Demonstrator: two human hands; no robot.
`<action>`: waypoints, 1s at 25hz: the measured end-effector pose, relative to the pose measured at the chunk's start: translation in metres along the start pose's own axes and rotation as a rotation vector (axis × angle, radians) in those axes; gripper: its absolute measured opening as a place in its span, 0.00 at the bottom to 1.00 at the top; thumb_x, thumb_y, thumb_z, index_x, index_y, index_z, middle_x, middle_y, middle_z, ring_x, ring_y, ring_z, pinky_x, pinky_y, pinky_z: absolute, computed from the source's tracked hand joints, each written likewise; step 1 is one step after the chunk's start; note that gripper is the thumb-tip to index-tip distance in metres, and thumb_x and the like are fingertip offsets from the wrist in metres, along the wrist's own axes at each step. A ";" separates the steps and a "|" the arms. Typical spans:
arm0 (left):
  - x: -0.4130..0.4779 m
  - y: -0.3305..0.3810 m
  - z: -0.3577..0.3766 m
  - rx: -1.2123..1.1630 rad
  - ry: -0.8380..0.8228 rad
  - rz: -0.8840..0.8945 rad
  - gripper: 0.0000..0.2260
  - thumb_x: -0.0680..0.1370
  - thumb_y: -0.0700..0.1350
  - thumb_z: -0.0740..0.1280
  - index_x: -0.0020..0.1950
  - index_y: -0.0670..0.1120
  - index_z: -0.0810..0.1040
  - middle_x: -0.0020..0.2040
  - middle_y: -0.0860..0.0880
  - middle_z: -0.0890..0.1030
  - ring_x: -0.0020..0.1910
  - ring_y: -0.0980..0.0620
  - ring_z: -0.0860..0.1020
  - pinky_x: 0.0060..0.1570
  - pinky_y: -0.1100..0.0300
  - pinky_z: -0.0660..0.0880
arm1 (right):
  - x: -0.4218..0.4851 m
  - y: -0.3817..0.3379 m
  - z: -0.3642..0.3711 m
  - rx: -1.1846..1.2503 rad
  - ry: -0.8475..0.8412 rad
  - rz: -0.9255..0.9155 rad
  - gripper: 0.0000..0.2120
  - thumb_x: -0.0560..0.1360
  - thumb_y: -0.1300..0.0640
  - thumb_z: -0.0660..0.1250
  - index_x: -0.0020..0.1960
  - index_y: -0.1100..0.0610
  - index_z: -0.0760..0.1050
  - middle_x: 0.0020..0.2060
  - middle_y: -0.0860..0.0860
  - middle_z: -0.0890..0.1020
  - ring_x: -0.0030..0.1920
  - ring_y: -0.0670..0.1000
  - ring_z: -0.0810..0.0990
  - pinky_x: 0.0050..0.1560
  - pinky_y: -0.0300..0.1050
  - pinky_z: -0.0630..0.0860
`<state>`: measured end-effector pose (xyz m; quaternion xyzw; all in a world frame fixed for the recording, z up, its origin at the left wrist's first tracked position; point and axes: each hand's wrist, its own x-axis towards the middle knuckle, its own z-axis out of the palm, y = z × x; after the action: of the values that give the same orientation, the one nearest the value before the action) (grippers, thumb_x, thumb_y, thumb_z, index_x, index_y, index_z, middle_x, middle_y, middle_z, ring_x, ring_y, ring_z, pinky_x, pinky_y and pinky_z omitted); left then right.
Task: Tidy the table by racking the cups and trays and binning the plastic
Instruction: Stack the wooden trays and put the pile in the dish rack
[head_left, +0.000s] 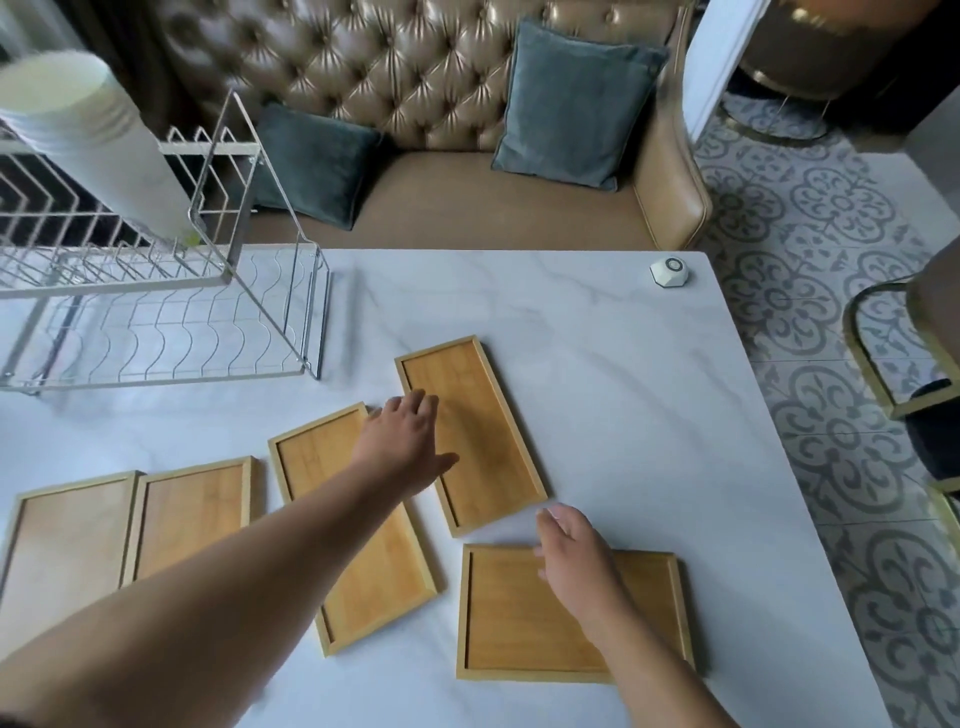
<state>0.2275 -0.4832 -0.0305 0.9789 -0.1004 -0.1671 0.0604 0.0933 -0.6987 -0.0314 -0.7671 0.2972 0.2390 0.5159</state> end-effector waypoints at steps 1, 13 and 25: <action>0.016 -0.002 -0.004 0.013 -0.016 0.000 0.44 0.76 0.67 0.71 0.84 0.47 0.58 0.85 0.44 0.61 0.82 0.40 0.62 0.79 0.41 0.63 | 0.005 -0.003 0.004 0.058 -0.027 0.059 0.25 0.82 0.41 0.59 0.76 0.50 0.68 0.67 0.48 0.77 0.65 0.53 0.79 0.67 0.57 0.78; 0.115 0.003 -0.012 -0.082 -0.121 -0.156 0.65 0.59 0.68 0.84 0.86 0.48 0.53 0.78 0.41 0.69 0.77 0.36 0.66 0.71 0.40 0.73 | 0.030 -0.032 -0.007 0.916 -0.255 0.467 0.33 0.83 0.45 0.63 0.83 0.54 0.55 0.80 0.59 0.64 0.78 0.60 0.67 0.77 0.58 0.65; 0.067 0.055 -0.078 -0.437 0.248 -0.228 0.23 0.86 0.62 0.54 0.39 0.48 0.68 0.35 0.48 0.75 0.34 0.51 0.72 0.30 0.54 0.61 | 0.049 -0.026 -0.095 0.433 0.188 0.131 0.11 0.83 0.46 0.62 0.56 0.53 0.75 0.47 0.54 0.83 0.46 0.56 0.85 0.42 0.50 0.84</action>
<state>0.3064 -0.5448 0.0302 0.9606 0.0573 -0.0695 0.2630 0.1523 -0.7896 -0.0139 -0.6367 0.4374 0.1302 0.6216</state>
